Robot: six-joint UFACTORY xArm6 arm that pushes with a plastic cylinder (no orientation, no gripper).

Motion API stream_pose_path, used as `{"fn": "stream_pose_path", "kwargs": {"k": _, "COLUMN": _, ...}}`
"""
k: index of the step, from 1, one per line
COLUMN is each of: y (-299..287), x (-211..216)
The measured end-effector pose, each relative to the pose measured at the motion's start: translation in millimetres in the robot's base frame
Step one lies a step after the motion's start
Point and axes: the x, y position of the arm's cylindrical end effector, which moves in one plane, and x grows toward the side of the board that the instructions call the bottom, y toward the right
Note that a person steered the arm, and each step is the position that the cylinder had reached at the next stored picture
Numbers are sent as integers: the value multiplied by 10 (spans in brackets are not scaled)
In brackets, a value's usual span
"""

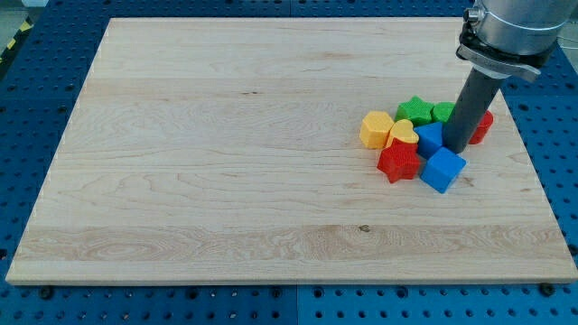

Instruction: Push the blue triangle into the yellow heart

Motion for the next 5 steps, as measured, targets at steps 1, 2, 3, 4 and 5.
{"fn": "stream_pose_path", "kwargs": {"k": 1, "y": -22, "x": 0}}
{"fn": "stream_pose_path", "kwargs": {"k": 2, "y": -11, "x": -57}}
{"fn": "stream_pose_path", "kwargs": {"k": 3, "y": 103, "x": -296}}
{"fn": "stream_pose_path", "kwargs": {"k": 4, "y": -177, "x": -310}}
{"fn": "stream_pose_path", "kwargs": {"k": 5, "y": -456, "x": -310}}
